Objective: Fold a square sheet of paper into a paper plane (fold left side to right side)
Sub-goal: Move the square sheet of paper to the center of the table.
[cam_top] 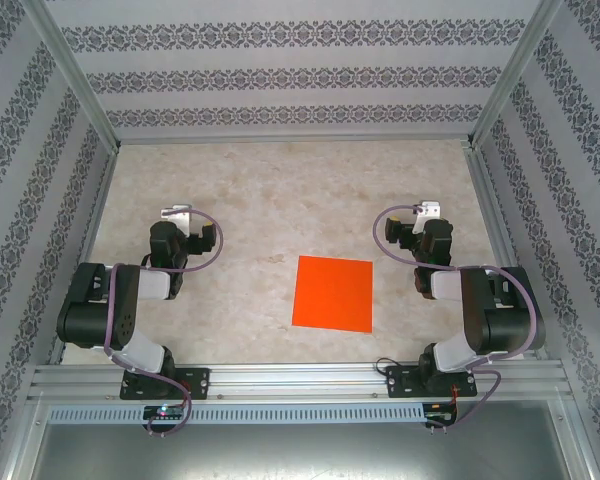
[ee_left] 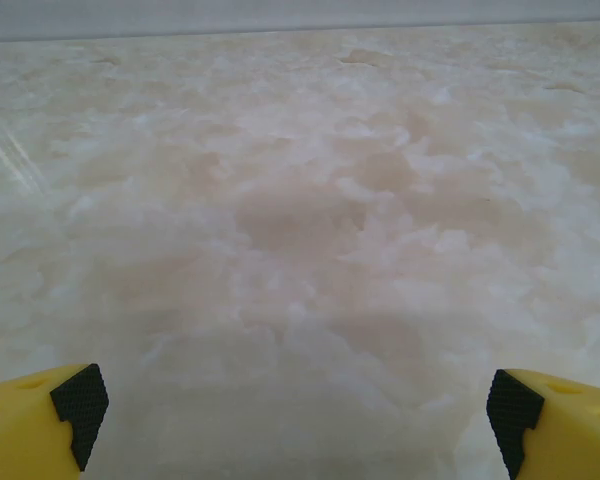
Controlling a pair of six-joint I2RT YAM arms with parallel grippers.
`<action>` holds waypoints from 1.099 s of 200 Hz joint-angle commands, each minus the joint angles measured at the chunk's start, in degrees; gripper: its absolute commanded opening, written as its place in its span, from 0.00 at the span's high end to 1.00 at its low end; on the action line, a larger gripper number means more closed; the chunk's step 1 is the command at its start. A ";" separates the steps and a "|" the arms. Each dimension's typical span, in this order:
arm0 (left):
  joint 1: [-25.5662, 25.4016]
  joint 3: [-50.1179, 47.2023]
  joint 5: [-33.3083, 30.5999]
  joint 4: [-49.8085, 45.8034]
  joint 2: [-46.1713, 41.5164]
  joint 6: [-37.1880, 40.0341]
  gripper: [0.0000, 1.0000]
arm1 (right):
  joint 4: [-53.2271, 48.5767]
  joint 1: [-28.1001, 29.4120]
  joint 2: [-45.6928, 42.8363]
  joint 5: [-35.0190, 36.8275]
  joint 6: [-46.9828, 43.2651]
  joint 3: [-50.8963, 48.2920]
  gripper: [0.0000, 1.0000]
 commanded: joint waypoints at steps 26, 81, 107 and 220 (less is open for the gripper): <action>0.78 0.40 -0.01 -0.23 0.03 -0.12 0.00 | 1.08 0.74 -0.80 0.82 -0.81 0.63 0.02; 0.85 0.35 0.07 -0.22 0.03 -0.13 0.00 | 0.99 0.74 -0.74 0.65 -0.72 0.69 0.02; 0.85 0.38 0.10 -0.24 0.04 -0.12 0.00 | 0.98 0.39 -0.84 0.15 -0.59 0.70 0.02; -1.72 12.39 -0.27 -51.60 -29.55 -21.07 0.00 | -57.52 10.17 -20.72 -0.92 8.20 20.59 0.02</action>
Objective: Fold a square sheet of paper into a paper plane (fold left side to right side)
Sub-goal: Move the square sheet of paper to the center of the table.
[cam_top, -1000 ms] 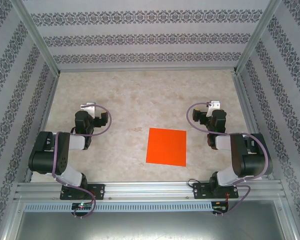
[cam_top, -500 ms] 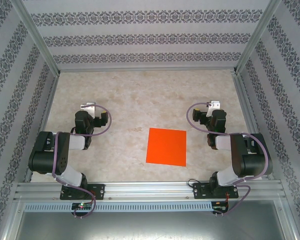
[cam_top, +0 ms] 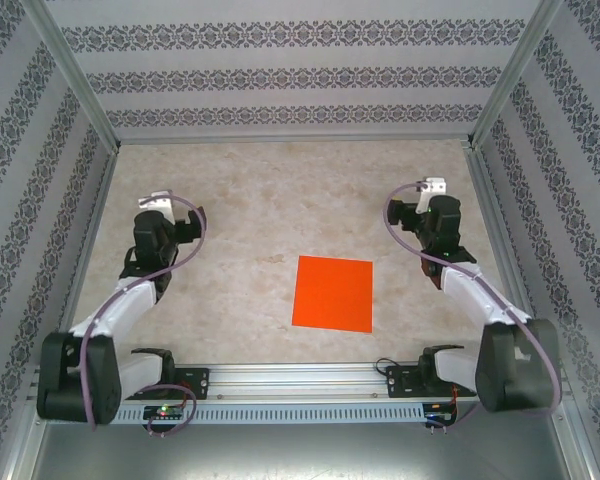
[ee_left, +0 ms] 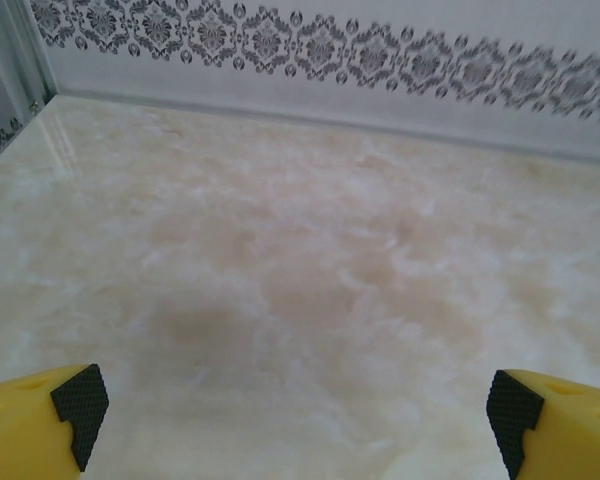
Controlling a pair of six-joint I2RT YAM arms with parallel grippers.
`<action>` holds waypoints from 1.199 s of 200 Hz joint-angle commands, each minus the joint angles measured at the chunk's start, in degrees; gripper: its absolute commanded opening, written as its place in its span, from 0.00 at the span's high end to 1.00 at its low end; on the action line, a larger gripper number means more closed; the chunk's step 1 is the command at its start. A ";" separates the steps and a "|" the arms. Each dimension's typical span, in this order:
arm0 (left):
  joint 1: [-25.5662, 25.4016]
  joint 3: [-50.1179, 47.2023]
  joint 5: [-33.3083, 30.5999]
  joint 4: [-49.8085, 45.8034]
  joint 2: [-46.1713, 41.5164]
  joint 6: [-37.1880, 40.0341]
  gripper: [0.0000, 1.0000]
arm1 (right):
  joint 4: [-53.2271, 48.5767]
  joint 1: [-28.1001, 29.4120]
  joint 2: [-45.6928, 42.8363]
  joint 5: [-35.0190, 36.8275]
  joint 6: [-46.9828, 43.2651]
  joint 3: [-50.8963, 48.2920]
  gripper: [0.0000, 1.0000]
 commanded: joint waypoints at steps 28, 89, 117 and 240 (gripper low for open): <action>-1.75 5.19 16.25 -23.75 -4.01 -19.90 0.00 | -34.25 14.20 0.30 -1.72 9.13 8.89 0.02; -13.32 3.38 20.75 -17.65 3.45 -26.35 0.00 | -41.06 32.83 12.31 -0.01 15.40 10.37 0.02; -15.49 5.24 18.16 -18.52 5.45 -25.30 0.00 | -41.88 38.21 18.37 1.13 16.61 10.73 0.02; -15.97 7.19 11.81 -25.87 0.34 -24.34 0.00 | -32.85 41.03 35.24 1.03 16.61 17.68 0.06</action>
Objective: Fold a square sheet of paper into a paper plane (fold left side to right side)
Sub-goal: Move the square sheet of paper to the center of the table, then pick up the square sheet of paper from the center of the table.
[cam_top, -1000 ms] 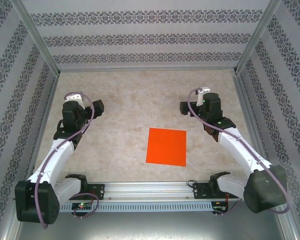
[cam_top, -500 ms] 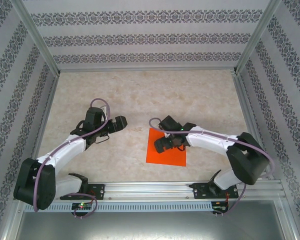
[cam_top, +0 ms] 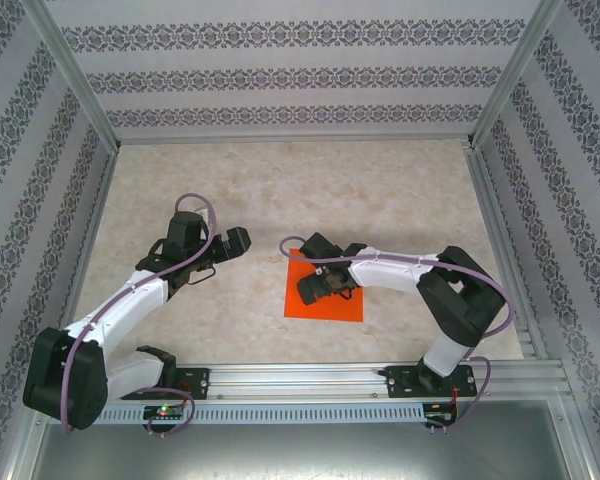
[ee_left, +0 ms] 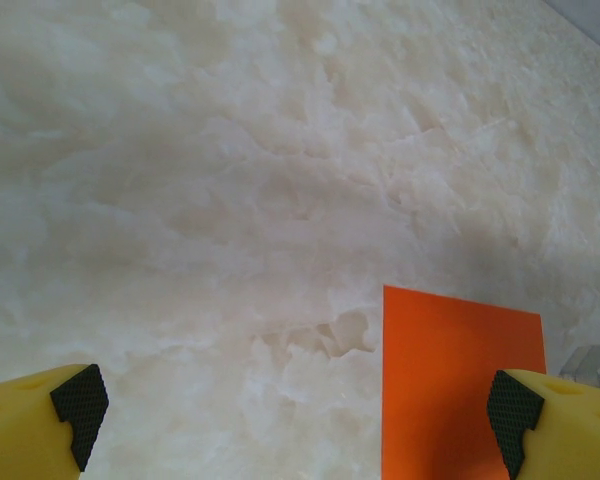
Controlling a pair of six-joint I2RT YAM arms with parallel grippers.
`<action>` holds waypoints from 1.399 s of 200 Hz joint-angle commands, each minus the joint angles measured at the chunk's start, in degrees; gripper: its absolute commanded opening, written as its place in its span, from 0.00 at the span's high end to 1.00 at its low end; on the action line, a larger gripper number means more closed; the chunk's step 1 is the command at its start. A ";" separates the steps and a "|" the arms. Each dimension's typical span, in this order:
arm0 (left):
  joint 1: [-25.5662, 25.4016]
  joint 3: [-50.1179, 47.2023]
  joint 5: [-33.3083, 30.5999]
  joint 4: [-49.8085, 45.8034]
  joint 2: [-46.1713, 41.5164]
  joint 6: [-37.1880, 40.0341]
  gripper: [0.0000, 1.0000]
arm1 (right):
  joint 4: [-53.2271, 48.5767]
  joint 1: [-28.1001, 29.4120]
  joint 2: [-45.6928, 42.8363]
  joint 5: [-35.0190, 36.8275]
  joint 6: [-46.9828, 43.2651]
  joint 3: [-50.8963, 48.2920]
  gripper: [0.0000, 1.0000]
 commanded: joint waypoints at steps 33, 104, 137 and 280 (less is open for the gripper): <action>-0.76 1.70 -2.51 -3.55 -2.12 -0.83 0.00 | 6.45 -0.51 11.15 -2.78 -1.55 8.68 0.06; -0.75 2.36 1.31 -2.44 2.03 -2.94 0.00 | 5.93 -1.57 12.92 -5.40 -2.60 16.76 0.07; -0.76 3.37 4.57 -1.32 3.79 -4.11 0.01 | 6.90 -2.81 5.00 -7.47 -2.71 14.02 0.05; -13.46 12.43 12.87 5.51 26.52 -10.12 0.34 | 8.14 -17.41 2.46 -13.54 -4.64 9.51 0.02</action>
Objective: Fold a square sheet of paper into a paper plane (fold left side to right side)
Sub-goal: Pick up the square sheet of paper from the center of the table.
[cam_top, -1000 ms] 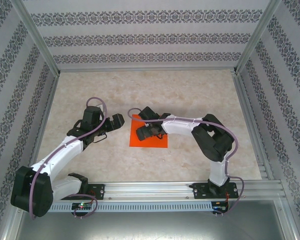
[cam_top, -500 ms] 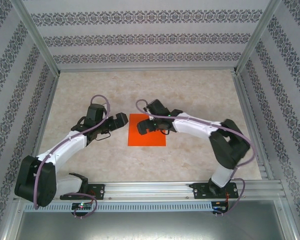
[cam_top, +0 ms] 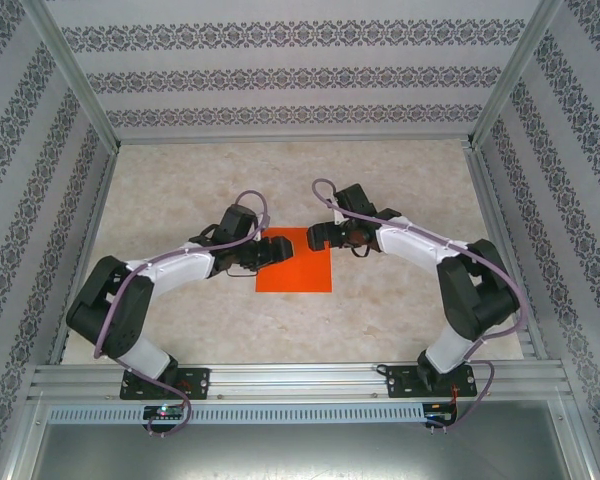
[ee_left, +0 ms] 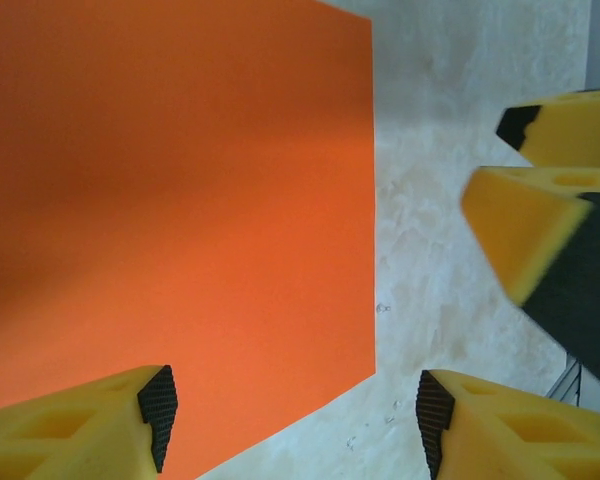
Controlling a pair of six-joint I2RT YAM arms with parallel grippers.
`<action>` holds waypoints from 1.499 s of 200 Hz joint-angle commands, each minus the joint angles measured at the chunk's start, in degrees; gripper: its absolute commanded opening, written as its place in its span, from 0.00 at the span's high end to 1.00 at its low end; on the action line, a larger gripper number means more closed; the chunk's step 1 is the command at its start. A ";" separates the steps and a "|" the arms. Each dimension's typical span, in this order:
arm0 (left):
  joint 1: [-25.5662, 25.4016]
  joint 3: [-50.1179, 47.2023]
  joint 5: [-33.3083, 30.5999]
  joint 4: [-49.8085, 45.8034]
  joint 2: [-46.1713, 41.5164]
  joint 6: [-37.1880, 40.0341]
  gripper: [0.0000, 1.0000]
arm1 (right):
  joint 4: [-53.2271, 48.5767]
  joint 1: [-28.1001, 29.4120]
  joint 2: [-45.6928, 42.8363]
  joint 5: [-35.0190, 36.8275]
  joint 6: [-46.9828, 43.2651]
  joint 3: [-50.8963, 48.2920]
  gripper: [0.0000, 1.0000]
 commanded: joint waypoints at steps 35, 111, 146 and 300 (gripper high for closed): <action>-1.02 1.14 -7.74 -6.14 0.19 -1.00 0.36 | 1.02 0.88 8.48 -1.30 0.20 6.52 0.02; -1.72 -1.01 -7.53 -7.59 2.32 -1.71 0.37 | -2.90 3.63 15.46 3.66 -1.71 14.54 0.02; -1.99 1.27 -9.59 -11.63 4.52 0.10 0.37 | -5.04 3.72 18.40 5.60 -2.08 16.69 0.02; -2.43 2.67 -11.68 -12.15 6.44 1.12 0.49 | -6.09 7.14 11.44 -4.62 0.96 10.16 0.09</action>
